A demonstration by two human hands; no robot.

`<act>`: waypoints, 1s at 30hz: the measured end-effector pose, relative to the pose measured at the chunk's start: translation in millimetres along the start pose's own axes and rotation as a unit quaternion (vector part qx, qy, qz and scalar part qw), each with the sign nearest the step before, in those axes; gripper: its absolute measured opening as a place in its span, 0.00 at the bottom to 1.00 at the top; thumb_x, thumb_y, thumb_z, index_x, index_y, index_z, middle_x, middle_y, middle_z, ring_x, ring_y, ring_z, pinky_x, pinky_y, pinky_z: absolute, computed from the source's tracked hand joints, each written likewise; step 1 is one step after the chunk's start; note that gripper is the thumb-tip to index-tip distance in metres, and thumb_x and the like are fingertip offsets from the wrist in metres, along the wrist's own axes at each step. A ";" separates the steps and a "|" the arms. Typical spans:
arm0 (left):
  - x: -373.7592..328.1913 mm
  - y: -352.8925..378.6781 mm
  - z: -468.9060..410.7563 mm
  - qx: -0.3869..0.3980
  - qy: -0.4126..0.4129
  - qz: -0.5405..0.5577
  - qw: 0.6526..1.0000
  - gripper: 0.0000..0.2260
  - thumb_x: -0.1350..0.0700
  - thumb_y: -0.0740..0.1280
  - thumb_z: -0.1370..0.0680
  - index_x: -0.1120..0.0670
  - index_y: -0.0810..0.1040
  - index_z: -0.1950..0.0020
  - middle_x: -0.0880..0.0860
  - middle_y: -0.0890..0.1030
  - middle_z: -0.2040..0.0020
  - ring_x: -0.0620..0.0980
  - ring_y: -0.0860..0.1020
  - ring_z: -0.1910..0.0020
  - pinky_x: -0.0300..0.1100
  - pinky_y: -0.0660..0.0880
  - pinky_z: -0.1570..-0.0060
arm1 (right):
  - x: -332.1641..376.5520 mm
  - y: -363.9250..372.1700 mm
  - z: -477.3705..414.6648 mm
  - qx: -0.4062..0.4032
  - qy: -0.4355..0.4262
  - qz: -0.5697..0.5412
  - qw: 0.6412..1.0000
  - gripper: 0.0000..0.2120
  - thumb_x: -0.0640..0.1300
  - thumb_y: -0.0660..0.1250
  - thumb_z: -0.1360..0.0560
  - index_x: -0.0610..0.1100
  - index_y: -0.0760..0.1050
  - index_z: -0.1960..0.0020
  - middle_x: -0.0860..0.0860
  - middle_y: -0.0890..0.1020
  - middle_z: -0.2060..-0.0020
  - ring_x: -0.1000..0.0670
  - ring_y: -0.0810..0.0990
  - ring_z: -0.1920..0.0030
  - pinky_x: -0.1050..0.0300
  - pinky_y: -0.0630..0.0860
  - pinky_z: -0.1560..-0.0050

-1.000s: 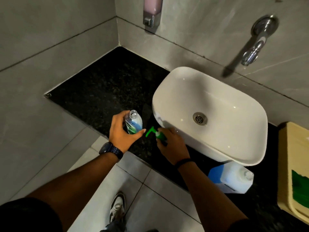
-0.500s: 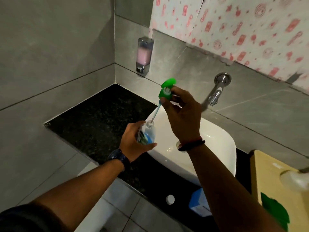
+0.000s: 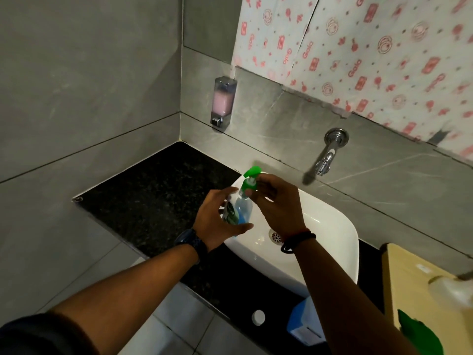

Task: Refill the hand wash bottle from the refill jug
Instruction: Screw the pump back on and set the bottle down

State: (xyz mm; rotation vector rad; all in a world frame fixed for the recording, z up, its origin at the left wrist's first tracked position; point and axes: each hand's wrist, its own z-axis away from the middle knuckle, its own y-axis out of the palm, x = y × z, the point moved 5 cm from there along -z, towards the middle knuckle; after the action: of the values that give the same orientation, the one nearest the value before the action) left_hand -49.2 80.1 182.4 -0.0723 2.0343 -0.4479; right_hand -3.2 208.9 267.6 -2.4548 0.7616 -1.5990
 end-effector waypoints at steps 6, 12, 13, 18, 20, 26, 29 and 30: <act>-4.4 1.0 -1.5 0.004 0.001 0.014 1.000 0.35 0.48 0.81 0.42 0.42 0.68 0.40 0.50 0.73 0.46 0.43 0.76 0.52 0.23 0.72 0.57 | -6.3 -0.3 1.8 0.005 0.017 0.011 1.000 0.12 0.41 0.75 0.33 0.47 0.78 0.51 0.48 0.83 0.56 0.48 0.82 0.55 0.47 0.80 0.51; -1.0 2.6 1.5 0.019 -0.005 0.012 1.000 0.36 0.47 0.80 0.41 0.49 0.70 0.37 0.51 0.73 0.44 0.46 0.75 0.48 0.33 0.77 0.52 | -3.8 -0.4 0.7 -0.018 -0.001 0.067 0.998 0.13 0.46 0.78 0.37 0.53 0.73 0.61 0.55 0.77 0.68 0.55 0.75 0.66 0.65 0.76 0.64; -0.6 3.4 2.0 0.023 -0.008 0.015 1.000 0.36 0.47 0.80 0.41 0.50 0.70 0.37 0.51 0.74 0.43 0.47 0.76 0.47 0.38 0.78 0.52 | -3.4 -1.3 0.3 -0.032 -0.002 0.086 0.996 0.16 0.48 0.78 0.38 0.55 0.70 0.64 0.56 0.75 0.71 0.57 0.73 0.68 0.70 0.72 0.67; -7.0 6.9 2.2 0.022 0.001 0.039 0.999 0.35 0.47 0.81 0.42 0.50 0.72 0.39 0.50 0.74 0.42 0.47 0.77 0.46 0.43 0.79 0.52 | -5.9 1.0 1.2 -0.068 0.025 0.113 0.991 0.21 0.52 0.79 0.42 0.52 0.68 0.62 0.57 0.74 0.68 0.57 0.73 0.67 0.68 0.73 0.66; -9.3 7.0 0.6 0.019 -0.001 0.039 0.999 0.35 0.47 0.81 0.42 0.49 0.72 0.39 0.50 0.75 0.43 0.46 0.77 0.48 0.40 0.79 0.53 | -5.8 2.4 1.5 -0.054 0.030 0.061 0.996 0.19 0.48 0.79 0.39 0.50 0.71 0.56 0.57 0.77 0.62 0.56 0.78 0.60 0.65 0.78 0.60; -10.8 3.2 -5.7 0.010 -0.008 0.053 0.999 0.36 0.49 0.82 0.43 0.48 0.73 0.39 0.51 0.74 0.46 0.47 0.77 0.50 0.36 0.78 0.55 | -2.4 -5.9 -0.9 0.001 -0.011 0.081 0.997 0.11 0.41 0.73 0.31 0.42 0.80 0.49 0.53 0.82 0.56 0.53 0.82 0.55 0.66 0.78 0.54; -13.1 3.9 -6.8 0.020 0.001 0.047 0.999 0.35 0.49 0.81 0.43 0.46 0.71 0.39 0.50 0.74 0.46 0.45 0.77 0.50 0.34 0.78 0.56 | 0.2 -9.6 -4.0 0.038 -0.009 0.102 0.994 0.11 0.41 0.72 0.30 0.42 0.80 0.48 0.51 0.83 0.53 0.52 0.81 0.53 0.60 0.79 0.50; -13.9 4.2 -7.1 0.022 0.003 0.048 0.999 0.35 0.49 0.81 0.43 0.45 0.71 0.39 0.50 0.74 0.46 0.44 0.77 0.51 0.32 0.77 0.56 | 0.8 -10.9 -4.9 0.044 -0.009 0.103 0.994 0.11 0.40 0.72 0.30 0.41 0.80 0.49 0.49 0.83 0.53 0.51 0.82 0.53 0.56 0.80 0.50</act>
State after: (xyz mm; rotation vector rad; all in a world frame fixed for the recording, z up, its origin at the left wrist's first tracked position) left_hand -47.9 89.4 195.6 0.0530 2.0236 -0.4323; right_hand -3.5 218.8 274.3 -2.2443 0.8879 -1.5009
